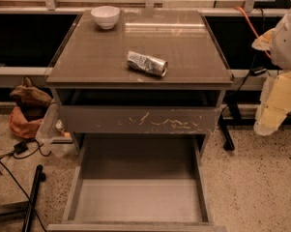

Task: Place redbull can into middle drawer

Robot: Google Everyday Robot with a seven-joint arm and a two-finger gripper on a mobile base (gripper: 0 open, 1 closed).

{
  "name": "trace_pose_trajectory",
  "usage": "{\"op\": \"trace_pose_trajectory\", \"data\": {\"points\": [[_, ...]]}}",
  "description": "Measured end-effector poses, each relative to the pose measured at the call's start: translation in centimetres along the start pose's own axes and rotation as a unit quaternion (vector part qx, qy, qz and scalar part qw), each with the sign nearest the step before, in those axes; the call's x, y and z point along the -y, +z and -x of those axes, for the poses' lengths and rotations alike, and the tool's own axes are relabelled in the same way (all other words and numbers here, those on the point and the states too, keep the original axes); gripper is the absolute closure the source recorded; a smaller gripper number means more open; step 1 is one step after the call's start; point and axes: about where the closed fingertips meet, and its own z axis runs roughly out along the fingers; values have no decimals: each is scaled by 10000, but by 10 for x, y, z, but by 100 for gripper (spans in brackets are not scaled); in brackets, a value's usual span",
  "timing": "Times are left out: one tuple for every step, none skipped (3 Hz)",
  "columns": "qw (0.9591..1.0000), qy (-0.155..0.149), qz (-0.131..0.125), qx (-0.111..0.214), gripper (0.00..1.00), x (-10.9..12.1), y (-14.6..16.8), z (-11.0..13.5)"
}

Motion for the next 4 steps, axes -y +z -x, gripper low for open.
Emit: {"op": "trace_pose_trajectory", "data": {"points": [[10000,0,0,1,0,0,0,0],[10000,-24,15,77,0,4,6,2],[9988,-297,86,387,0,30,43,28],[9950,-495,-25,868,0,73,90,61]]}}
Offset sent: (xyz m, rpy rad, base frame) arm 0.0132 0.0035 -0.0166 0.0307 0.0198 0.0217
